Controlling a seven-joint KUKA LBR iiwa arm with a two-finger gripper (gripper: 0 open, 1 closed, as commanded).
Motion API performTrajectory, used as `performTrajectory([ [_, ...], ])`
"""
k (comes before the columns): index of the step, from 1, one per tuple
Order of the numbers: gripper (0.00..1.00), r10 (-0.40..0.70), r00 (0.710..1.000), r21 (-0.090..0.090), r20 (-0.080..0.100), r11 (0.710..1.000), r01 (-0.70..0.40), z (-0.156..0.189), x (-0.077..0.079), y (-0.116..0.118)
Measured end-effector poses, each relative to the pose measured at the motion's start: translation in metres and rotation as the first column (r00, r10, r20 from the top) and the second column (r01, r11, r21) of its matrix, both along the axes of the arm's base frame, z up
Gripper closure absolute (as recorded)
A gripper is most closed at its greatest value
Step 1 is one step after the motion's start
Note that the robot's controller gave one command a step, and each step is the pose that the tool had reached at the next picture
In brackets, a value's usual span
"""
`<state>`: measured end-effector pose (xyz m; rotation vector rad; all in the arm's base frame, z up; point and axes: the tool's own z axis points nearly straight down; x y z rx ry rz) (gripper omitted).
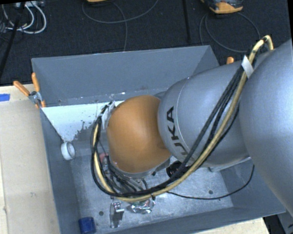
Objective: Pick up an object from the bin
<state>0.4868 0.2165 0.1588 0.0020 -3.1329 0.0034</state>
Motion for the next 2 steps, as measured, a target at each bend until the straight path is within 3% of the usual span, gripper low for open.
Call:
performTrajectory([
  [1,0.00,0.272,0.962,0.003,0.022,0.962,-0.272,-0.087,0.009,-0.107],
  [2,0.00,0.175,0.984,0.003,0.010,0.985,-0.175,-0.059,0.011,-0.108],
])
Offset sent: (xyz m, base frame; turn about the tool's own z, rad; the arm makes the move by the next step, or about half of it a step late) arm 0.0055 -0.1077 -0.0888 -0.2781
